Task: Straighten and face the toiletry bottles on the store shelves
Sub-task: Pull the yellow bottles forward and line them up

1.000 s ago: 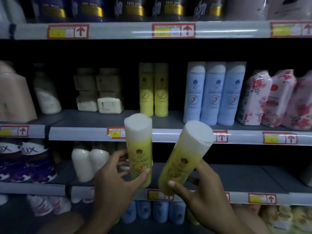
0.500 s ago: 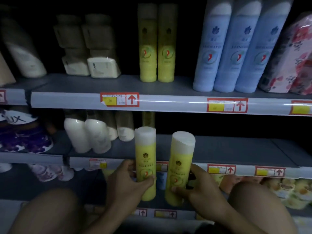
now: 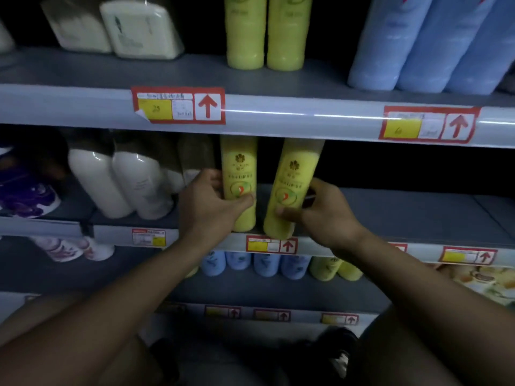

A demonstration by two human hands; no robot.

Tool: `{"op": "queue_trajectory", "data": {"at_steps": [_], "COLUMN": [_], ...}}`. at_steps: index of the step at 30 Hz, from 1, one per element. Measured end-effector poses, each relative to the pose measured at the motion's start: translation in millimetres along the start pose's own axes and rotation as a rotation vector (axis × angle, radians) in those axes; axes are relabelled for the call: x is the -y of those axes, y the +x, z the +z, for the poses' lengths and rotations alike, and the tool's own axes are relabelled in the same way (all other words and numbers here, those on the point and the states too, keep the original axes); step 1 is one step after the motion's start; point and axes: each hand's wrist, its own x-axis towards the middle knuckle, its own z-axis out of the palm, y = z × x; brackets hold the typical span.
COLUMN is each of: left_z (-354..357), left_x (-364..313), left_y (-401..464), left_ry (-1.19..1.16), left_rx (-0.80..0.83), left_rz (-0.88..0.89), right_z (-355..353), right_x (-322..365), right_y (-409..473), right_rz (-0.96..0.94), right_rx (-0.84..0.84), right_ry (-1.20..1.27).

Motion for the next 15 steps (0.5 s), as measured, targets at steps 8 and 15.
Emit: {"op": "queue_trajectory", "data": {"at_steps": [8,15], "left_z": [23.7,38.9], "left_x": [8.9,36.4], "left_y": [33.5,33.7], "left_ry": [0.035,0.02], "left_rx": [-0.079,-0.096], "left_rz": [0.032,0.064], "right_z": [8.8,19.0], "right_x": [-5.9,-23.3], "right_y": [60.0,69.8], "right_rz": [0.034,-0.082], "right_rx": [-0.117,-0.085], "right_ry": [-0.112,-0.226]}}
